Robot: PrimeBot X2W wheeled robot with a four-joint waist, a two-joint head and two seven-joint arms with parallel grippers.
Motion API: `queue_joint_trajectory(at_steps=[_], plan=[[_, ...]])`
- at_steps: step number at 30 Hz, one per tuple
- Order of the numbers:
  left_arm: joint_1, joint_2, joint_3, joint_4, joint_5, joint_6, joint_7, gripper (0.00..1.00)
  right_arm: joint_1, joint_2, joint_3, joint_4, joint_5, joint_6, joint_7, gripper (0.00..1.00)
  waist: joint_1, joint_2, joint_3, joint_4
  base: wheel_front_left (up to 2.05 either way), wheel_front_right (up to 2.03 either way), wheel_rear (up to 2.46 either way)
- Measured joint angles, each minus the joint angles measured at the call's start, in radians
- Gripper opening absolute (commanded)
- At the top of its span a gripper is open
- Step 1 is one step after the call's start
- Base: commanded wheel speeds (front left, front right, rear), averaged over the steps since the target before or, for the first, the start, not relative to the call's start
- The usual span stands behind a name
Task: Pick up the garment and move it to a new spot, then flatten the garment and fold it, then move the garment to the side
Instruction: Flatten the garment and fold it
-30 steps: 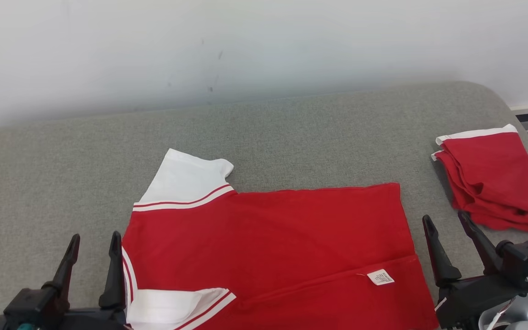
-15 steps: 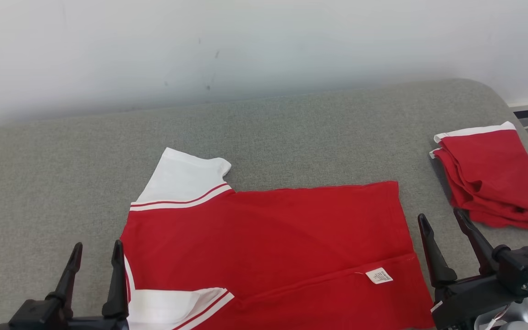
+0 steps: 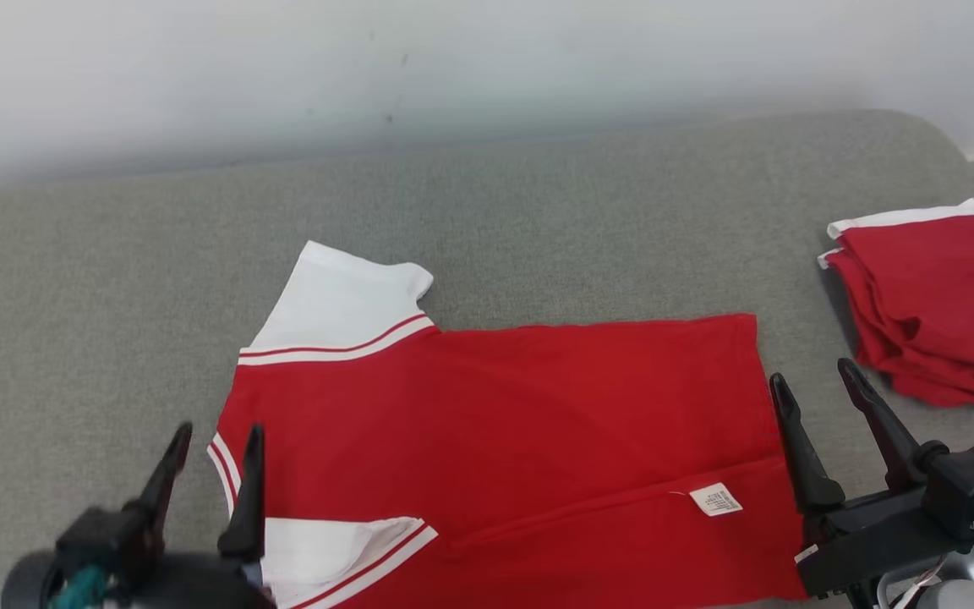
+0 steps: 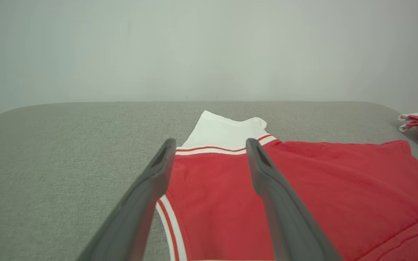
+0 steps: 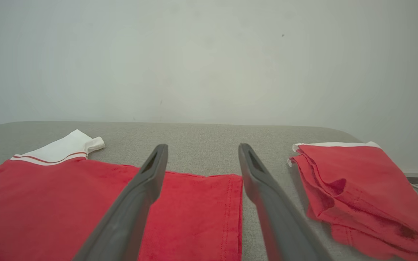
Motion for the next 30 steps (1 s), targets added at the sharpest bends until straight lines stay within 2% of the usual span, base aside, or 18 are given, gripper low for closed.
queue_joint_trajectory(at_steps=[7,10,14,20,30], plan=[[-0.260,0.036,-0.030,0.097,0.000,-0.070,0.134,1.00,-0.014,-0.016,0.009,-0.052,-0.026,0.007,0.000,1.00,0.0000,0.0000,0.069,0.016,0.00,0.00,0.00],[-0.400,0.031,-0.030,0.153,-0.004,-0.087,0.197,1.00,-0.032,-0.023,0.018,-0.077,-0.039,0.008,0.000,1.00,0.0001,0.0000,0.106,0.021,0.00,0.00,0.00],[-0.537,0.031,-0.021,0.239,-0.006,-0.086,0.284,1.00,-0.061,-0.025,0.031,-0.107,-0.052,0.011,0.002,1.00,0.0002,0.0000,0.160,0.019,0.00,0.00,0.00],[-0.662,0.066,-0.027,0.370,0.013,-0.096,0.394,1.00,-0.078,-0.027,0.034,-0.137,-0.061,0.012,0.009,1.00,0.0002,0.0000,0.237,-0.013,0.00,0.00,0.00],[-0.815,0.072,-0.053,0.532,0.058,-0.104,0.464,1.00,-0.115,-0.036,0.018,-0.145,-0.061,0.012,0.002,1.00,0.0002,0.0001,0.341,-0.099,0.00,0.00,0.00]])
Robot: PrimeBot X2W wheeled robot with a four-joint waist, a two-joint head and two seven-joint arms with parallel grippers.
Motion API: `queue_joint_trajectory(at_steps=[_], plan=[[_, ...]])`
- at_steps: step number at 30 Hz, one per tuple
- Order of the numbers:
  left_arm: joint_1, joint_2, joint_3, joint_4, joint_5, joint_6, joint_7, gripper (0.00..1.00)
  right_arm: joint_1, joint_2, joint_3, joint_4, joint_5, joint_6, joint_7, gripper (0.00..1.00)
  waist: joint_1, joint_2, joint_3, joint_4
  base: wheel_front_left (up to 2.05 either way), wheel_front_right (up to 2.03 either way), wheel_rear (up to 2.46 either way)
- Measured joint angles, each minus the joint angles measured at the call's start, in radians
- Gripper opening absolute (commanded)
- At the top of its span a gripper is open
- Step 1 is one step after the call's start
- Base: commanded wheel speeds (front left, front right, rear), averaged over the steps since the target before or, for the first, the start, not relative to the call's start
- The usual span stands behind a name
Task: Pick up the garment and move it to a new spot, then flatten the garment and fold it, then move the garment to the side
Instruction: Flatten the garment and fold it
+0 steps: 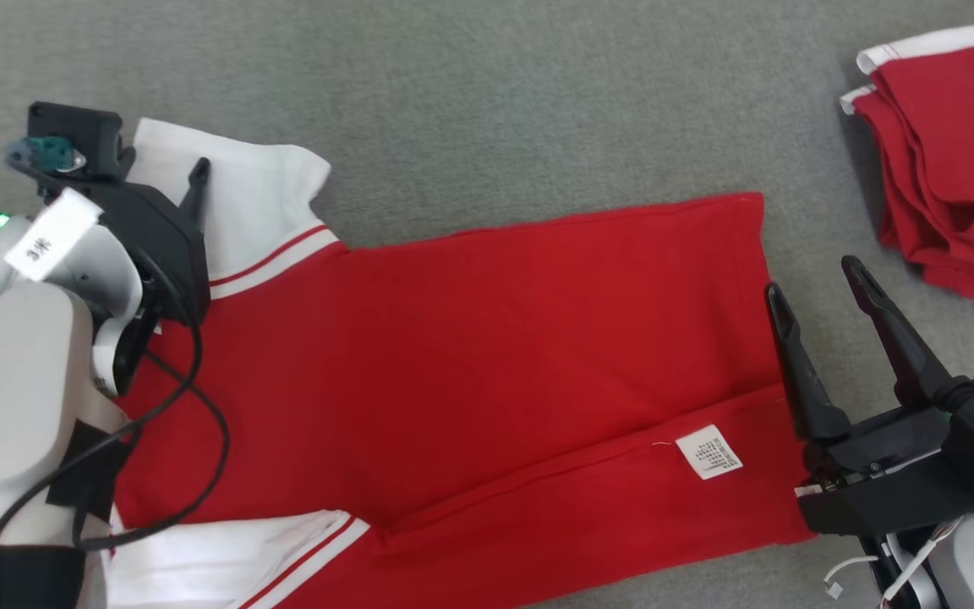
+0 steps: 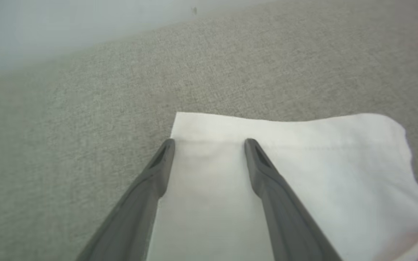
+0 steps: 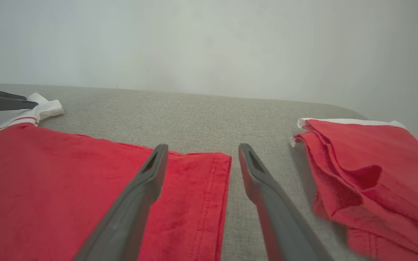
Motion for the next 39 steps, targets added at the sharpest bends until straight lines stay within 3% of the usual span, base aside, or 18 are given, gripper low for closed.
queue_joint_trajectory(at_steps=[7,13,28,39], plan=[[-0.076,-0.007,0.019,0.076,0.003,0.033,-0.002,1.00,-0.001,0.000,-0.017,0.006,0.000,-0.006,-0.009,1.00,-0.0002,0.0000,0.040,-0.037,0.00,0.00,0.00],[-0.114,-0.036,0.036,0.132,-0.001,0.061,0.000,1.00,0.000,-0.003,-0.037,0.014,0.000,-0.014,-0.013,1.00,-0.0002,-0.0001,0.044,-0.029,0.00,0.00,0.00],[-0.117,-0.070,0.029,0.168,-0.007,0.085,0.016,1.00,0.005,-0.004,-0.020,0.049,0.000,-0.012,-0.021,1.00,-0.0002,-0.0002,-0.033,0.018,0.00,0.00,0.00],[-0.080,-0.067,0.051,0.204,-0.032,0.088,0.047,1.00,0.041,-0.010,-0.008,0.029,-0.006,-0.005,-0.020,1.00,-0.0004,-0.0002,-0.039,0.001,0.00,0.00,0.00]])
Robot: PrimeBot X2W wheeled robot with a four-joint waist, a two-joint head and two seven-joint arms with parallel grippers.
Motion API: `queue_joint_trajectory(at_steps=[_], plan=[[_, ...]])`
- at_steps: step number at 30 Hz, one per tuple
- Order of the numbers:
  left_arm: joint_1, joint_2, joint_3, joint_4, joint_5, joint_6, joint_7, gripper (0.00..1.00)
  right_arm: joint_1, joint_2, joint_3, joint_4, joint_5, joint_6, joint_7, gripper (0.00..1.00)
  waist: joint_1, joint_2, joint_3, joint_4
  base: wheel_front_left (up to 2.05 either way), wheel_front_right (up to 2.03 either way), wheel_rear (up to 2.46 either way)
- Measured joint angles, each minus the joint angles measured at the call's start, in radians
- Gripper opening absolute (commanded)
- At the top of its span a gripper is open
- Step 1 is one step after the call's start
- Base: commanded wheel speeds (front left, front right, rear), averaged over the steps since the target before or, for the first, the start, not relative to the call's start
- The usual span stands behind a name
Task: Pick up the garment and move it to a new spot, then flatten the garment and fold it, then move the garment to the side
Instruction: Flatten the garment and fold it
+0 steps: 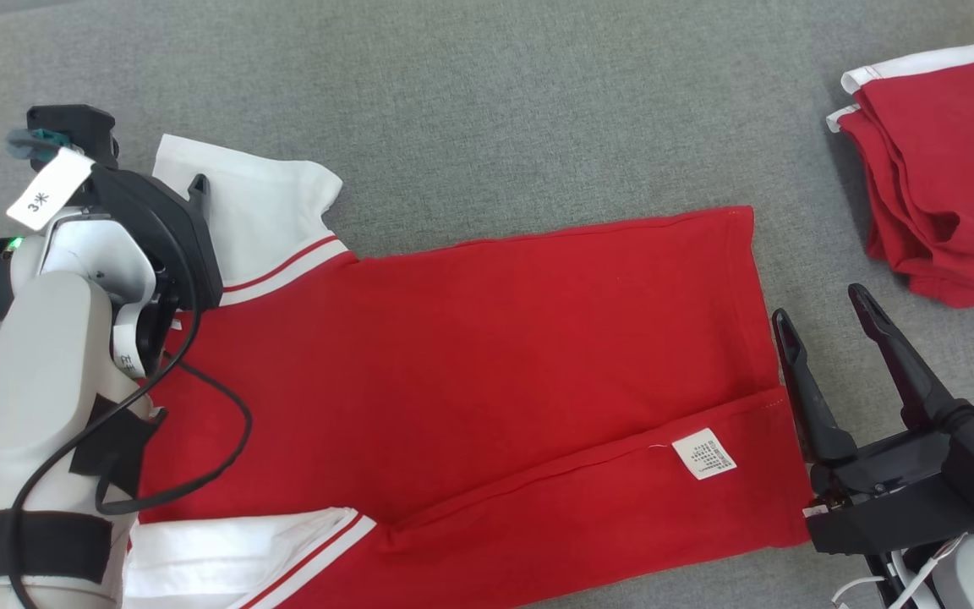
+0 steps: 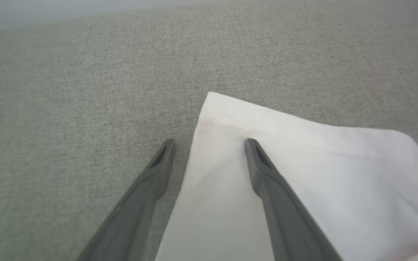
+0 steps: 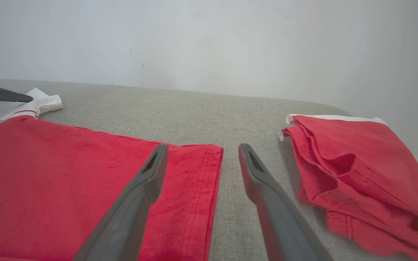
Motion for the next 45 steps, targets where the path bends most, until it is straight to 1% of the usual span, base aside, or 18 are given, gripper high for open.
queue_joint_trajectory(at_steps=[2,3,4,5,6,13,16,20,21,23,27,31,38,42,45], plan=[[-0.002,-0.003,0.000,0.005,0.000,0.000,0.000,1.00,0.000,-0.002,-0.002,-0.002,-0.002,-0.001,0.000,1.00,0.0001,0.0000,0.004,-0.003,0.00,0.00,0.00],[-0.004,-0.003,0.000,0.006,0.000,0.001,0.000,0.88,0.000,-0.002,-0.004,-0.003,-0.002,-0.001,0.001,1.00,0.0001,0.0000,0.005,-0.004,0.00,0.00,0.00],[-0.007,-0.003,-0.001,0.007,0.000,0.000,0.000,0.67,-0.001,-0.003,-0.004,-0.004,-0.002,-0.001,0.001,1.00,0.0000,0.0000,0.006,-0.005,0.00,0.00,0.00],[-0.008,-0.003,-0.002,0.008,0.000,0.000,0.000,0.21,-0.001,-0.003,-0.004,-0.005,-0.003,-0.001,0.001,1.00,0.0000,-0.0001,0.007,-0.005,0.00,0.00,0.00],[-0.008,-0.004,-0.004,0.008,0.000,0.000,0.000,0.00,-0.002,-0.003,-0.004,-0.005,-0.005,-0.001,0.002,1.00,0.0000,0.0000,0.007,-0.005,0.00,0.00,0.00],[-0.016,-0.003,0.002,0.010,-0.010,-0.019,-0.013,0.00,-0.019,-0.003,0.010,0.001,-0.010,0.000,0.019,1.00,0.0001,0.0000,0.004,-0.001,0.00,0.00,0.00],[-0.016,0.007,0.006,0.007,-0.010,-0.028,-0.019,0.00,-0.027,-0.006,0.026,0.004,-0.020,0.002,0.038,1.00,0.0001,0.0000,0.002,0.001,0.00,0.00,0.00],[-0.016,0.020,0.014,-0.004,-0.021,-0.036,-0.025,0.00,-0.094,-0.015,0.040,0.030,-0.020,0.019,0.099,1.00,0.0002,0.0000,0.009,-0.001,0.00,0.00,0.00],[-0.016,0.023,0.017,-0.010,-0.030,-0.037,-0.033,0.00,-0.116,-0.019,0.045,0.040,-0.019,0.028,0.113,1.00,0.0003,0.0000,0.011,-0.002,0.00,0.00,0.00],[-0.016,0.031,0.024,-0.016,-0.041,-0.053,-0.037,0.00,-0.169,-0.018,0.050,0.072,-0.005,0.042,0.146,1.00,0.0002,0.0000,0.015,-0.006,0.00,0.00,0.00],[-0.017,0.031,0.025,-0.024,-0.044,-0.054,-0.042,0.00,-0.249,-0.027,0.049,0.154,0.006,0.062,0.201,1.00,0.0003,0.0000,0.024,-0.010,0.00,0.00,0.00],[-0.019,0.025,0.013,-0.028,-0.044,-0.062,-0.044,0.00,-0.283,-0.028,0.048,0.220,0.025,0.062,0.240,1.00,0.0003,0.0000,0.033,-0.006,0.00,0.00,0.00],[-0.026,0.029,0.013,-0.029,-0.044,-0.070,-0.049,0.00,-0.358,0.002,0.060,0.299,0.049,0.088,0.275,1.00,0.0002,0.0000,0.044,-0.002,0.00,0.00,0.00],[-0.038,0.028,0.013,-0.027,-0.045,-0.070,-0.049,0.00,-0.386,0.007,0.059,0.351,0.059,0.088,0.303,1.00,0.0003,0.0001,0.050,0.004,0.00,0.00,0.00],[-0.041,0.023,0.011,-0.027,-0.046,-0.071,-0.049,0.00,-0.405,0.010,0.064,0.367,0.060,0.092,0.318,1.00,0.0002,0.0000,0.052,0.008,0.00,0.00,0.00]])
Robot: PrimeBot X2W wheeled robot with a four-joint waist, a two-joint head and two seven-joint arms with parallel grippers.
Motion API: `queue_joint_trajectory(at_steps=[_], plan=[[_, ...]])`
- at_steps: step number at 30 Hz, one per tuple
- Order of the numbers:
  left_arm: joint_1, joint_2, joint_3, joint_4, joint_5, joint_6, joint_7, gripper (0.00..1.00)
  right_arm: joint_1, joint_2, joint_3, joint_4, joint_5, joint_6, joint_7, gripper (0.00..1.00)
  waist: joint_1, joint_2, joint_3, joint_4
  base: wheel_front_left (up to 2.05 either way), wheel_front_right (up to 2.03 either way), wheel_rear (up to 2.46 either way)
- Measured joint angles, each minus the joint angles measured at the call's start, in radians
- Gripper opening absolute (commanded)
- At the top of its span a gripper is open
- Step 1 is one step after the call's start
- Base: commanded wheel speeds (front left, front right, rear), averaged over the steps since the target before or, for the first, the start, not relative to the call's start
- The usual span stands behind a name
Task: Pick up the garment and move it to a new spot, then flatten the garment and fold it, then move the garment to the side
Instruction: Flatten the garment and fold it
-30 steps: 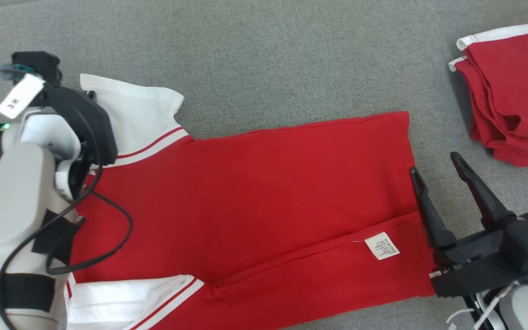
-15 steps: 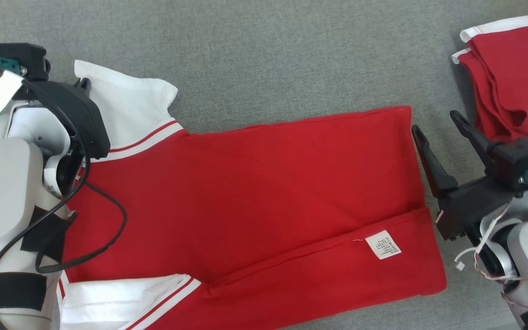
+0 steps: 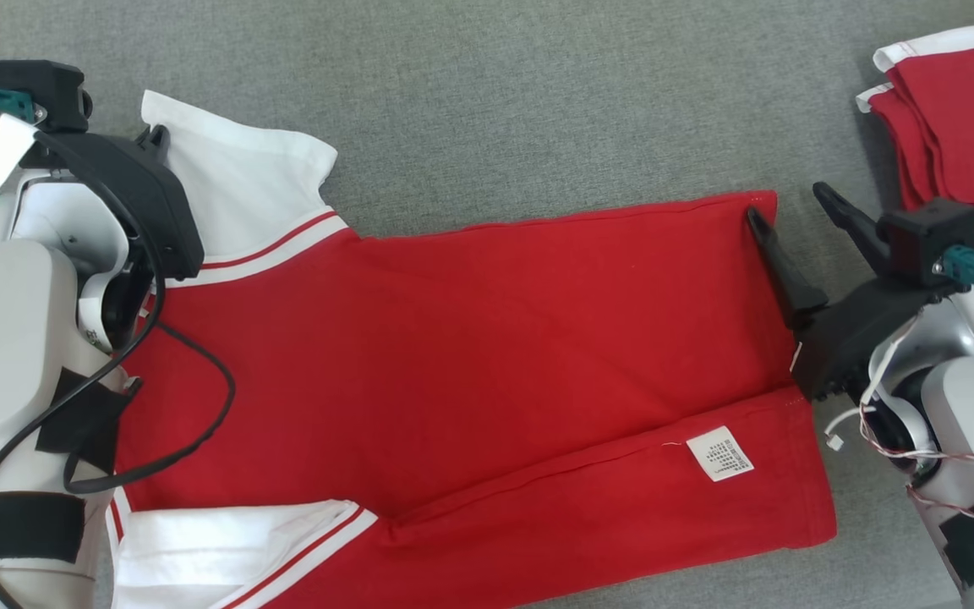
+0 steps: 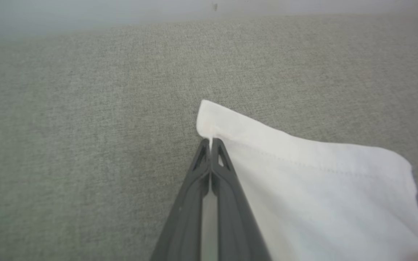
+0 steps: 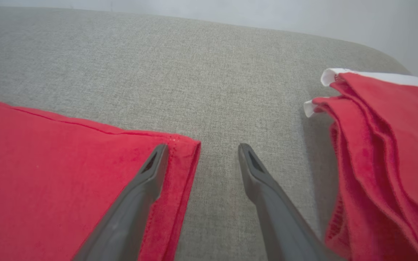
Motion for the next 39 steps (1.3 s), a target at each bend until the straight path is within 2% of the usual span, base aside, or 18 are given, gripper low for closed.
queue_joint_trajectory(at_steps=[3,4,6,7,13,14,16,17,19,22,25,27,28,29,32,33,34,39], plan=[[-0.004,-0.002,0.000,0.002,-0.002,-0.001,-0.002,0.00,-0.021,0.011,0.010,0.018,0.005,0.005,0.020,1.00,0.0001,0.0000,0.005,0.005,0.00,0.00,0.00],[-0.004,-0.002,0.000,0.003,-0.003,-0.001,-0.004,0.00,-0.026,0.019,0.012,0.025,0.012,0.005,0.027,0.92,0.0001,0.0000,0.005,0.006,0.00,0.00,0.00],[-0.006,-0.001,0.000,0.008,-0.006,-0.008,-0.008,0.00,-0.027,0.033,0.024,0.036,0.019,0.004,0.052,0.91,0.0000,0.0000,0.005,0.008,0.00,0.00,0.00],[-0.007,-0.001,0.000,0.011,-0.006,-0.009,-0.008,0.00,-0.027,0.032,0.024,0.037,0.019,0.003,0.054,1.00,0.0000,0.0000,0.005,0.008,0.00,0.00,0.00],[-0.010,0.000,-0.002,0.018,-0.007,-0.009,-0.009,0.00,-0.030,0.032,0.023,0.043,0.024,-0.001,0.082,1.00,0.0000,0.0000,0.002,0.007,0.00,0.00,0.00],[-0.011,0.000,-0.002,0.020,-0.007,-0.009,-0.009,0.00,-0.033,0.032,0.023,0.045,0.027,-0.001,0.088,0.87,0.0000,0.0000,0.002,0.006,0.00,0.00,0.00],[-0.014,0.001,-0.002,0.022,-0.007,-0.010,-0.009,0.00,-0.038,0.031,0.023,0.046,0.028,-0.001,0.099,0.78,0.0000,0.0000,0.001,0.005,0.00,0.00,0.00],[-0.015,0.001,-0.002,0.024,-0.007,-0.010,-0.009,0.00,-0.040,0.031,0.023,0.046,0.028,-0.003,0.105,0.80,0.0000,0.0000,0.001,0.005,0.00,0.00,0.00],[-0.015,0.001,-0.002,0.026,-0.009,-0.010,-0.010,0.00,-0.044,0.031,0.023,0.046,0.028,-0.006,0.116,1.00,0.0000,0.0000,0.001,0.004,0.00,0.00,0.00],[-0.016,0.002,-0.002,0.031,-0.009,-0.010,-0.010,0.00,-0.051,0.030,0.023,0.046,0.028,-0.013,0.140,1.00,0.0000,0.0000,0.000,0.003,0.00,0.00,0.00],[-0.018,0.003,-0.002,0.035,-0.010,-0.017,-0.010,0.00,-0.070,0.030,0.023,0.050,0.029,-0.013,0.165,0.92,0.0000,0.0000,-0.001,0.002,0.00,0.00,0.00],[-0.018,0.003,-0.002,0.036,-0.010,-0.017,-0.010,0.00,-0.082,0.030,0.024,0.055,0.029,-0.014,0.179,0.80,0.0000,0.0000,-0.001,0.002,0.00,0.00,0.00],[-0.019,0.003,-0.003,0.037,-0.010,-0.017,-0.010,0.00,-0.087,0.030,0.024,0.058,0.029,-0.014,0.187,0.67,0.0000,0.0000,-0.002,0.002,0.00,0.00,0.00],[-0.019,0.003,-0.003,0.037,-0.011,-0.017,-0.010,0.00,-0.090,0.030,0.025,0.061,0.030,-0.014,0.197,0.49,0.0000,0.0000,-0.002,0.003,0.00,0.00,0.00],[-0.019,0.002,-0.005,0.040,-0.013,-0.017,-0.015,0.00,-0.098,0.031,0.029,0.063,0.035,-0.014,0.219,0.28,0.0000,0.0000,-0.002,0.004,0.00,0.00,0.00],[-0.019,0.001,-0.005,0.040,-0.013,-0.017,-0.016,0.00,-0.101,0.031,0.030,0.063,0.035,-0.014,0.225,0.05,0.0000,0.0000,-0.002,0.005,0.00,0.00,0.00],[-0.020,0.000,-0.006,0.042,-0.013,-0.017,-0.017,0.00,-0.103,0.030,0.032,0.063,0.035,-0.014,0.229,0.00,0.0000,0.0000,-0.002,0.005,0.00,0.00,0.00],[-0.025,0.000,-0.006,0.047,-0.013,-0.017,-0.020,0.00,-0.105,0.027,0.035,0.052,0.035,-0.020,0.238,0.00,0.0000,0.0000,-0.002,0.007,0.00,0.00,0.00]])
